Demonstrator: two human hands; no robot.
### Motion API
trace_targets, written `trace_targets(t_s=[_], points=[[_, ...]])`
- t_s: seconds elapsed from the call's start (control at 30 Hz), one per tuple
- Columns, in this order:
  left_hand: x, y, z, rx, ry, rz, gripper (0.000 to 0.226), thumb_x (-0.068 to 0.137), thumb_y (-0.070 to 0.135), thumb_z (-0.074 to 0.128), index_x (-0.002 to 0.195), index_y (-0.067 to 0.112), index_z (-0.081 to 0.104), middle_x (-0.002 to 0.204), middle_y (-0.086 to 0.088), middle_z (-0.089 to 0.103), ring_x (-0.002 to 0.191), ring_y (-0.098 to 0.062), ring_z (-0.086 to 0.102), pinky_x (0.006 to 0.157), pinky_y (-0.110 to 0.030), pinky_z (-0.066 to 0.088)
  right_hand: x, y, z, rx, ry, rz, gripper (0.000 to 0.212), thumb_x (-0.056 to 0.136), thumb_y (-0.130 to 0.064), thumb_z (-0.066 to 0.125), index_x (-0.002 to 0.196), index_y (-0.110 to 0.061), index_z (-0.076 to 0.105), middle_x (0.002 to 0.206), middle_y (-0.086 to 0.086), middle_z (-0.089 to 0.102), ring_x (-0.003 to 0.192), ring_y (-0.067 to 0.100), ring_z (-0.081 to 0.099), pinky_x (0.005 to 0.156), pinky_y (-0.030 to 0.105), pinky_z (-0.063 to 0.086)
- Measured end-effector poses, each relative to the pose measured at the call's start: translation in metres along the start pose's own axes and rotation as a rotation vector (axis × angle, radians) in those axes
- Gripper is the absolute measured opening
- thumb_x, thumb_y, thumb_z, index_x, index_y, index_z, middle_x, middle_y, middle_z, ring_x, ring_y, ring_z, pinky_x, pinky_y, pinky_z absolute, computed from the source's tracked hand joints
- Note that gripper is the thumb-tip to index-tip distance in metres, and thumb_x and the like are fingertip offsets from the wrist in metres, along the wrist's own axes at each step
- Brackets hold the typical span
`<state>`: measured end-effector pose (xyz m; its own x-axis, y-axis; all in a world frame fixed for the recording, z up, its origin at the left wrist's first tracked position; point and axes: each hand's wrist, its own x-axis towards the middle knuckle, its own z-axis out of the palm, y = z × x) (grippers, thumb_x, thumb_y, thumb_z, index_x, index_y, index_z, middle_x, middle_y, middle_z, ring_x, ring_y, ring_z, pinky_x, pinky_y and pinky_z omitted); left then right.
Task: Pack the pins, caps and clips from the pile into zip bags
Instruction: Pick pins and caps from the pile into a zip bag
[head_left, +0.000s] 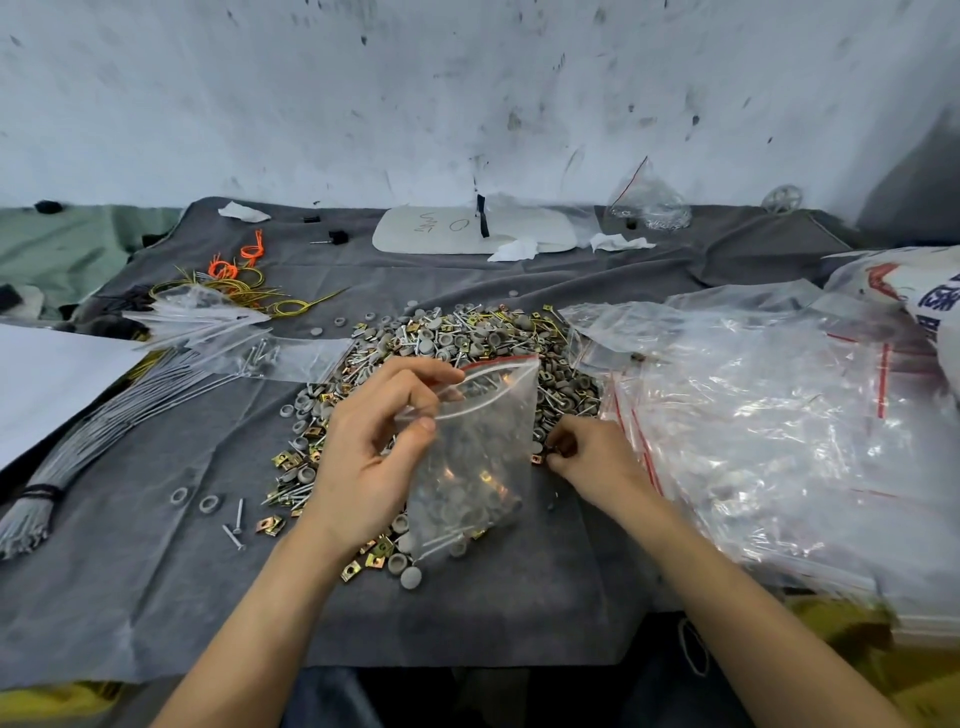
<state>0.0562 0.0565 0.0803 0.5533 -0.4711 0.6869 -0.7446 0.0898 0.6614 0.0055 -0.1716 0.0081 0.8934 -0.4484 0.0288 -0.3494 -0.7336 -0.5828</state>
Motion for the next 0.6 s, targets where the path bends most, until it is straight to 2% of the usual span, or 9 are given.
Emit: trace_targets(t_s=[0.07,0.13,0.2,0.23,0.37,0.4,0.47,0.5,0.6], points=[[-0.001,0.000,0.000,0.000,0.002,0.000,0.018,0.083,0.017,0.046,0.070,0.004,0.051,0.111,-0.006,0.065,0.106,-0.019,0.063,0.090,-0.033,0.053,0.000,-0.001,-0.003,0.078,0.032,0.003,0.014,0.079,-0.011,0.071,0.093,-0.015,0.072,0.084,0.006,0.068,0.082,0.020,0.062,0.069,0.025,0.044],[-0.001,-0.002,0.000,0.012,0.006,-0.011,0.020,0.083,0.018,0.046,0.070,0.004,0.051,0.110,-0.005,0.065,0.105,-0.018,0.063,0.089,-0.037,0.054,0.000,-0.002,-0.005,0.129,0.057,0.010,0.007,0.081,-0.015,0.073,0.087,-0.016,0.073,0.075,0.002,0.067,0.073,0.015,0.060,0.063,0.022,0.042],[-0.002,-0.003,0.000,0.024,0.007,-0.021,0.019,0.083,0.019,0.046,0.071,0.006,0.051,0.110,-0.002,0.065,0.105,-0.020,0.063,0.088,-0.042,0.053,0.000,-0.004,-0.008,0.247,0.072,0.045,0.006,0.081,-0.018,0.075,0.080,-0.017,0.069,0.067,-0.002,0.064,0.062,0.009,0.057,0.054,0.013,0.040],[-0.003,-0.003,0.000,0.040,0.008,-0.026,0.017,0.084,0.020,0.047,0.072,0.009,0.051,0.110,0.000,0.066,0.105,-0.019,0.062,0.087,-0.042,0.052,-0.001,-0.006,-0.010,0.377,0.057,0.078,0.008,0.082,-0.017,0.074,0.078,-0.016,0.067,0.065,-0.002,0.063,0.059,0.009,0.056,0.052,0.011,0.040],[-0.003,-0.001,0.003,0.058,0.015,-0.094,0.011,0.087,0.024,0.049,0.085,0.016,0.056,0.109,0.003,0.066,0.106,-0.017,0.063,0.087,-0.042,0.051,-0.015,-0.023,-0.025,1.011,-0.043,0.158,0.010,0.082,-0.006,0.070,0.078,-0.009,0.063,0.064,0.002,0.061,0.053,0.011,0.056,0.050,0.017,0.047],[-0.002,0.001,0.004,0.059,0.019,-0.107,0.008,0.087,0.023,0.049,0.091,0.022,0.056,0.110,0.005,0.066,0.106,-0.016,0.063,0.088,-0.042,0.052,-0.019,-0.029,-0.029,1.102,-0.068,0.145,0.010,0.079,-0.006,0.071,0.078,-0.009,0.062,0.062,0.002,0.061,0.053,0.011,0.056,0.051,0.018,0.048],[-0.001,0.004,0.005,0.128,0.035,-0.067,0.023,0.090,0.016,0.051,0.105,0.034,0.054,0.111,0.008,0.066,0.106,-0.011,0.064,0.089,-0.039,0.052,-0.028,-0.041,-0.036,1.224,-0.118,0.074,0.014,0.070,-0.011,0.073,0.079,-0.008,0.062,0.061,0.001,0.060,0.054,0.011,0.055,0.052,0.019,0.048],[-0.001,0.005,0.005,0.181,0.030,-0.028,0.029,0.093,0.012,0.050,0.111,0.034,0.056,0.112,0.007,0.066,0.106,-0.009,0.064,0.090,-0.036,0.052,-0.033,-0.047,-0.039,1.262,-0.139,0.029,0.017,0.066,-0.013,0.074,0.079,-0.008,0.063,0.062,0.001,0.061,0.055,0.011,0.055,0.052,0.019,0.048],[0.001,0.007,0.007,0.340,-0.037,0.032,0.024,0.094,0.019,0.052,0.111,0.016,0.069,0.113,-0.002,0.064,0.105,-0.008,0.060,0.092,-0.020,0.048,-0.044,-0.063,-0.043,1.290,-0.173,-0.104,0.016,0.063,-0.019,0.075,0.076,-0.015,0.069,0.070,0.002,0.065,0.061,0.012,0.058,0.057,0.022,0.050]])
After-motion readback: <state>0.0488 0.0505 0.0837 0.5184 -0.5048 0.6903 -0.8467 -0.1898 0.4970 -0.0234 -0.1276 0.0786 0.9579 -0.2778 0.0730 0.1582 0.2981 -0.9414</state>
